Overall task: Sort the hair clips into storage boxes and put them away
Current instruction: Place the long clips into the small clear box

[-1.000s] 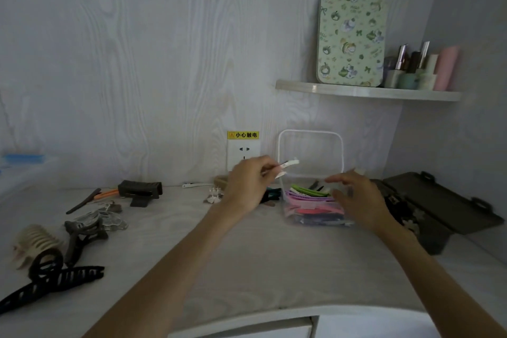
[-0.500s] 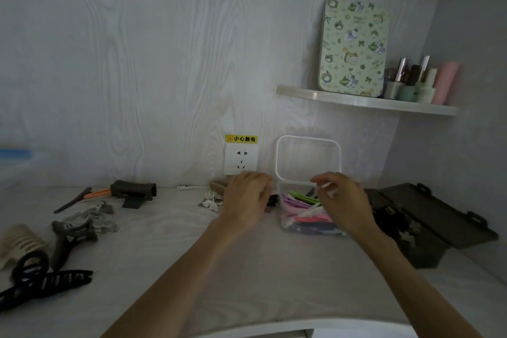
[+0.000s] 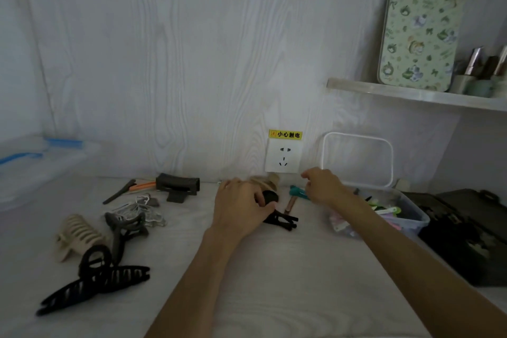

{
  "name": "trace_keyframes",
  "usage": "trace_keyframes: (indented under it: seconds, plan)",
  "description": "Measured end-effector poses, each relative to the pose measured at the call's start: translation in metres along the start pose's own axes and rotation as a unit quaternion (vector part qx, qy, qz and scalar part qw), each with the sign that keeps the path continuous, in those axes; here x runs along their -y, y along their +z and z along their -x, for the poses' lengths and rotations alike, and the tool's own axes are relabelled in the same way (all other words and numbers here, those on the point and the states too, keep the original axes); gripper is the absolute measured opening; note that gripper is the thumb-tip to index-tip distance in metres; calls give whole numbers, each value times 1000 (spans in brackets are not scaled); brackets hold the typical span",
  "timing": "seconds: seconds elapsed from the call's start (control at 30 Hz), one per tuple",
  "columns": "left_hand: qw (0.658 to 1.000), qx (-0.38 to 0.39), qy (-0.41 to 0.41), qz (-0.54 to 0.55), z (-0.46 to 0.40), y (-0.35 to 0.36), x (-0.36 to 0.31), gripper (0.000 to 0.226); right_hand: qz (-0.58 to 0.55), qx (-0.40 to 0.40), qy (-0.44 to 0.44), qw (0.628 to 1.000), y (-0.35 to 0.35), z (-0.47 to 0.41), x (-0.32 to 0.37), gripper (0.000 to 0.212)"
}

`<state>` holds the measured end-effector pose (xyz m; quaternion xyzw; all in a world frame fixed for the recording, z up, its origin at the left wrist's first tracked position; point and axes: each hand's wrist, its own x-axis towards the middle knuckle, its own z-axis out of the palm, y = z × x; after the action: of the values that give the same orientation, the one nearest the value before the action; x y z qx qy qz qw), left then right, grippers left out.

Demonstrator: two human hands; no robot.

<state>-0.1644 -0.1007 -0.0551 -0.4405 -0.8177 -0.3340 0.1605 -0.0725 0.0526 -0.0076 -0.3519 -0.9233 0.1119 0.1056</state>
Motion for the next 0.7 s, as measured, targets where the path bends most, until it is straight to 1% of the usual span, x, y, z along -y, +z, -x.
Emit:
trace_keyframes:
  seconds: [0.07, 0.13, 0.2, 0.23, 0.27, 0.33, 0.43, 0.5, 0.57, 0.63, 0.7]
  plan:
    - [999, 3, -41, 20, -1, -4, 7, 18, 56, 70, 5, 996, 5, -9, 7, 36]
    - [997, -7, -73, 28, -2, -8, 12, 16, 81, 108, 5, 991, 9, -15, 15, 32]
    - [994, -16, -107, 12, -3, -12, 15, 13, 93, 144, 18, 985, 16, -19, 23, 41]
    - [992, -21, -126, -2, -4, -13, 16, 10, 94, 164, 19, 982, 19, -16, 28, 42]
    - [989, -25, -145, -16, -5, -14, 16, 8, 102, 168, 17, 980, 24, -13, 30, 43]
    - [982, -28, -185, -29, -5, -15, 17, 9, 127, 131, 24, 983, 36, -2, 31, 46]
    - [974, -25, -223, -14, -5, -19, 21, 13, 144, 51, 11, 988, 51, 17, 28, 51]
    - [970, -13, -244, 20, -5, -21, 21, 22, 156, 14, -34, 987, 57, 26, 23, 54]
    - [963, -24, -261, 57, -4, -23, 20, 29, 143, -26, -74, 987, 60, 28, 17, 54]
    - [964, -52, -252, 70, -6, -25, 20, 25, 112, -48, -99, 988, 63, 28, 10, 55]
    - [970, -84, -212, 84, -15, -25, 26, 19, 63, -58, -115, 990, 67, 27, 7, 55]
